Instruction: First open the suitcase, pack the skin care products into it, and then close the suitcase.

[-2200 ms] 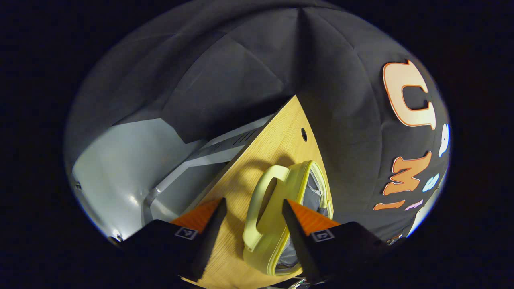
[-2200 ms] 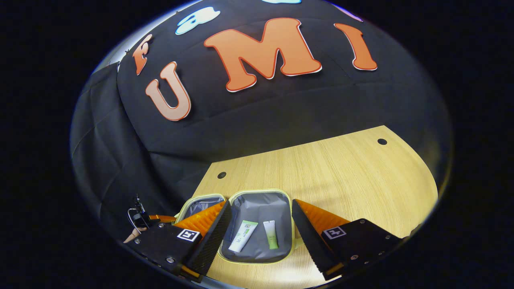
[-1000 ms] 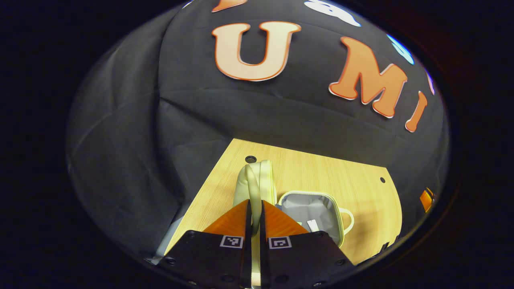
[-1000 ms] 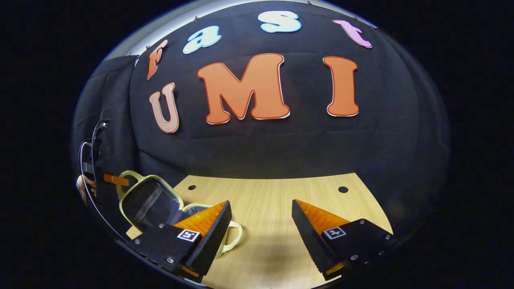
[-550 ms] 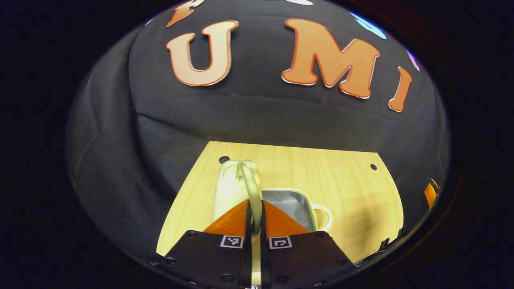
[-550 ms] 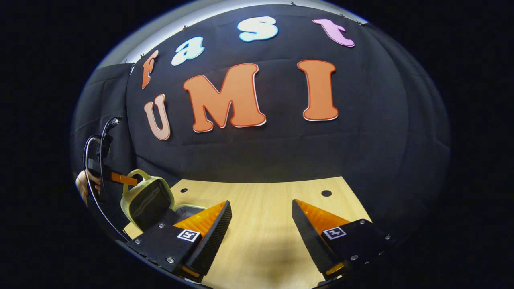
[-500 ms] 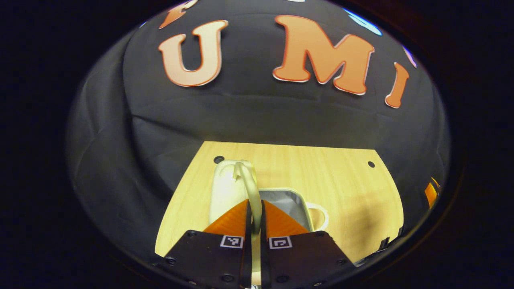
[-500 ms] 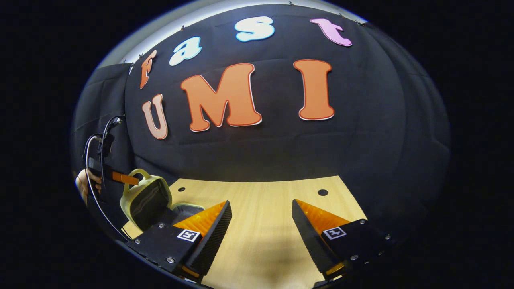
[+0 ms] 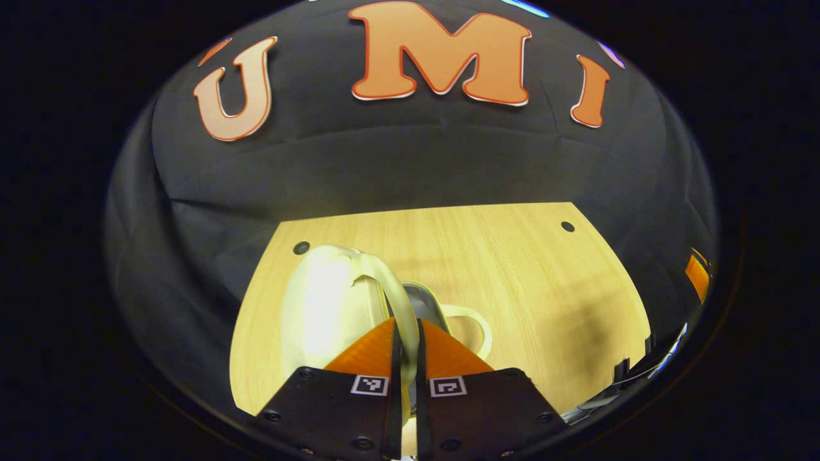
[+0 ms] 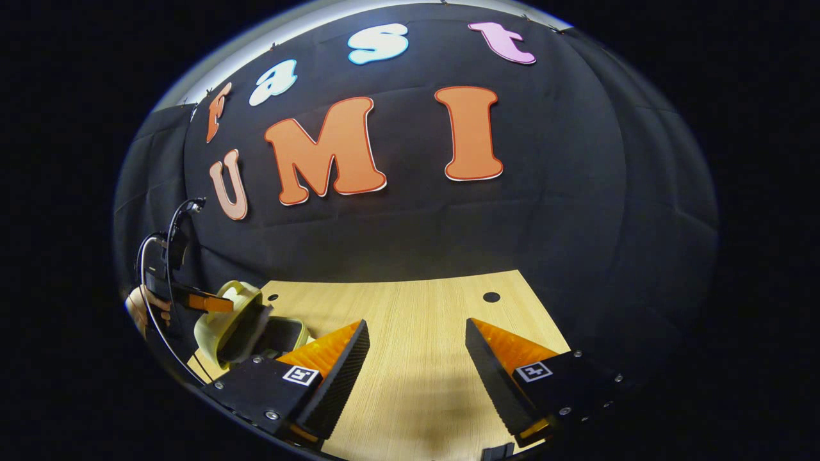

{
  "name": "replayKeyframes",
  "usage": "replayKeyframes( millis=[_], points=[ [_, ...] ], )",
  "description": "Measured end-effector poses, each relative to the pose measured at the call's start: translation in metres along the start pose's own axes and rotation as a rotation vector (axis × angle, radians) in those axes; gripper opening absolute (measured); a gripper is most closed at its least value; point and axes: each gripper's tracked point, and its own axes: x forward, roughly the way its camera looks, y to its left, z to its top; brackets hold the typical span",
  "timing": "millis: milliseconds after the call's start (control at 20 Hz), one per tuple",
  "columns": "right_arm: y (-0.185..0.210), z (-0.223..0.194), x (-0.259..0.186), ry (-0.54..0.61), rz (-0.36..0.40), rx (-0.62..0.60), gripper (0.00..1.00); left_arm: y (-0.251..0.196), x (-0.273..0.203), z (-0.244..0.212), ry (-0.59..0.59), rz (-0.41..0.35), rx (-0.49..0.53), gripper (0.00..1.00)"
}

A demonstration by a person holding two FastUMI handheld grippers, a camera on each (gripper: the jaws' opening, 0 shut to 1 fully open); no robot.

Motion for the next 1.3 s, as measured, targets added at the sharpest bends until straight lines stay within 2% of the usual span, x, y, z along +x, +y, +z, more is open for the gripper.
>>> replayKeyframes(
  millis=[300, 800, 1050, 1100, 1250, 1300],
  points=[
    [-0.002, -0.010, 0.003, 0.023, 0.000, -0.025, 0.96, -0.055, 0.026, -0.043, 0.083, -0.083, 0.023, 0.09],
    [-0.018, -0.031, 0.009, 0.078, -0.012, -0.014, 0.96, -0.101, 0.079, -0.103, 0.172, -0.081, 0.097, 0.09],
    [-0.021, -0.037, 0.008, 0.095, -0.001, -0.014, 0.96, -0.113, 0.096, -0.123, 0.214, -0.046, 0.134, 0.10],
    [-0.020, -0.037, 0.008, 0.095, 0.004, -0.015, 0.96, -0.116, 0.096, -0.124, 0.215, -0.043, 0.124, 0.13],
    [-0.017, -0.035, 0.008, 0.089, 0.019, -0.020, 0.96, -0.116, 0.073, -0.114, 0.173, -0.024, 0.081, 0.34],
    [-0.016, -0.034, 0.008, 0.085, 0.024, -0.017, 0.96, -0.114, 0.065, -0.102, 0.126, -0.003, 0.081, 0.56]
  ],
)
